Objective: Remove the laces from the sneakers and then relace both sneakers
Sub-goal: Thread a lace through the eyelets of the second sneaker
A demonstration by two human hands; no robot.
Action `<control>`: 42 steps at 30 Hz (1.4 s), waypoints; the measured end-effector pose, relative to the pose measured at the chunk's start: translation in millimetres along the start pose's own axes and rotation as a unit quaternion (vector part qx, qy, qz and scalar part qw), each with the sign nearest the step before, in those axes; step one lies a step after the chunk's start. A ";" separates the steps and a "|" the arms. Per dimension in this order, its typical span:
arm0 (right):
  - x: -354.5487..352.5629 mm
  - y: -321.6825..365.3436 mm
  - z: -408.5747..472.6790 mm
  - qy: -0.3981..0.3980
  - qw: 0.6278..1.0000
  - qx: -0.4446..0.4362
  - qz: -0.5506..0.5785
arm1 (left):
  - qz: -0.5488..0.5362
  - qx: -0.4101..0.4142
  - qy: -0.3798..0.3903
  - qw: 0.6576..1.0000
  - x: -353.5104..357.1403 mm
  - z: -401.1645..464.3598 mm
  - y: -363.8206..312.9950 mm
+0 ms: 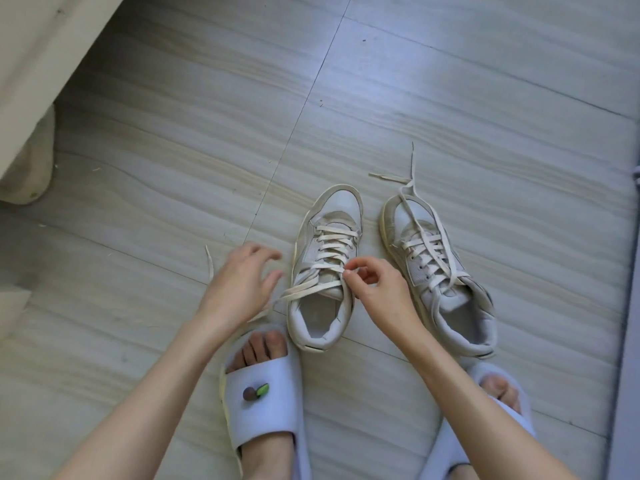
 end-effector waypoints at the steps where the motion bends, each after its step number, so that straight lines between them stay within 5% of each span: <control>1: -1.3 1.7 1.8 0.017 1.000 0.016 0.008 | -0.064 0.026 0.000 0.998 2.4 5.1 -14.8; 5: -4.8 11.6 9.7 0.041 0.998 0.041 -0.030 | -0.047 0.039 0.068 0.996 13.5 20.4 -43.5; 9: -2.2 22.9 15.5 0.071 0.986 0.014 -0.148 | -0.002 0.049 0.050 0.998 13.2 26.7 -49.4; 16: -6.5 30.3 21.9 0.144 0.965 -0.017 -0.217 | 0.049 0.171 0.074 0.981 -1.1 38.2 -53.6; 23: -9.3 28.3 21.8 0.150 0.965 -0.062 -0.208 | 0.067 0.243 -0.020 0.968 4.7 23.4 -52.8; 25: -10.2 24.9 16.9 0.147 0.968 -0.075 -0.189 | -0.020 0.207 -0.017 0.978 6.8 20.3 -45.2; 27: -11.3 21.5 12.6 0.138 0.973 -0.087 -0.167 | -0.215 0.067 0.078 0.971 4.5 21.9 -39.6; 30: -11.8 20.5 10.5 0.141 0.974 -0.101 -0.147 | -0.431 -0.073 0.217 0.873 3.1 23.5 -34.2; 42: -16.1 19.7 11.3 0.225 0.953 -0.066 -0.192 | -0.244 0.002 0.318 0.916 -7.1 25.8 -28.7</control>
Point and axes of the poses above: each hand's wrist, its own z-axis towards the middle knuckle, its own x-axis out of the palm, y = z × x, the point moved 1 cm from there along z, towards the middle knuckle, and after that the axes turned 2 degrees about -y, right-handed, at the moved point
